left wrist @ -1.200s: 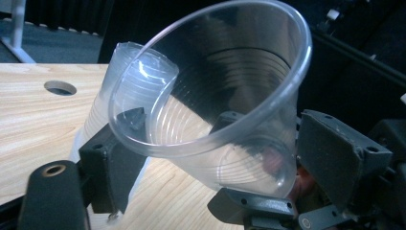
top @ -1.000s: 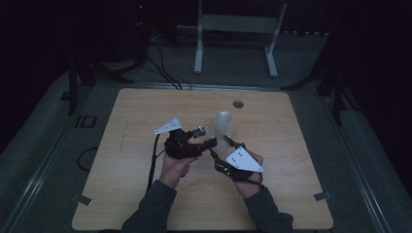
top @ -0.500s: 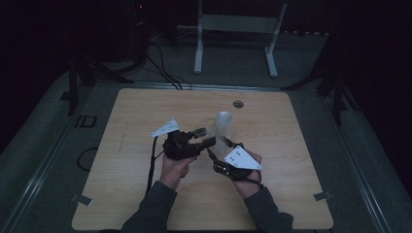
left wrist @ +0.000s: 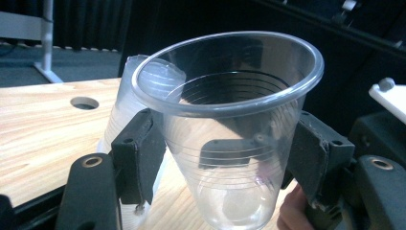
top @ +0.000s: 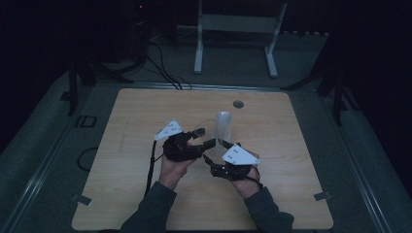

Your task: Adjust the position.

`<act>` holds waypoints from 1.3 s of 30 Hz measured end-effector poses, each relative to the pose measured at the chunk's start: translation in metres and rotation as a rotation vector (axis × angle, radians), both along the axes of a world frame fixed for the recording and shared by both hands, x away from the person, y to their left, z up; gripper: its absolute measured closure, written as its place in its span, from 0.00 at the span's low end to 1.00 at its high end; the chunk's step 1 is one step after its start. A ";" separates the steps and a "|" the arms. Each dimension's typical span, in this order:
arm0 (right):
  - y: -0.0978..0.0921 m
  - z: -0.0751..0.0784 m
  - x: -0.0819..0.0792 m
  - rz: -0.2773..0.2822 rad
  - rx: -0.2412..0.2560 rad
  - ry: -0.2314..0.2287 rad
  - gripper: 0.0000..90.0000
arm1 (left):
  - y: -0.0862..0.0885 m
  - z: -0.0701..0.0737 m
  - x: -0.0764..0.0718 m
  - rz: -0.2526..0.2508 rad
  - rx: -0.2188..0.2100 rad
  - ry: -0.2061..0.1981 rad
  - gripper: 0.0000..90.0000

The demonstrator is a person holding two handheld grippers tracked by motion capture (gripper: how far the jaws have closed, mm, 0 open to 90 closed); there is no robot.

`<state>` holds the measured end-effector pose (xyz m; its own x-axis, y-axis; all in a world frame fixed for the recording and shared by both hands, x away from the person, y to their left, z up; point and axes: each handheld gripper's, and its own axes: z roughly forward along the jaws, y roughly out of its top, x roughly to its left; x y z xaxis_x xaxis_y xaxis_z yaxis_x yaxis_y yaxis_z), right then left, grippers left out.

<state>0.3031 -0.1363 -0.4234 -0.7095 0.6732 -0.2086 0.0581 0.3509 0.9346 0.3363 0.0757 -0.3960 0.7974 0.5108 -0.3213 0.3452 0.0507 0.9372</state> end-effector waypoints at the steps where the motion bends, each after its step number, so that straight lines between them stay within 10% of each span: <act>1: 0.000 0.000 0.001 0.002 0.003 0.008 0.31 | -0.001 0.000 -0.001 0.002 0.015 -0.008 0.37; 23: -0.011 0.004 0.015 0.050 0.077 0.149 0.41 | -0.013 0.002 -0.009 0.033 0.178 -0.098 0.37; 39: -0.011 -0.001 0.014 0.065 0.071 0.150 0.46 | -0.013 -0.001 -0.004 0.015 0.144 -0.051 0.27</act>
<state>0.3167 -0.1468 -0.4239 -0.7718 0.6339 -0.0505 0.1779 0.2915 0.9399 0.3324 0.0626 -0.3972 0.8027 0.5609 -0.2026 0.2968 -0.0811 0.9515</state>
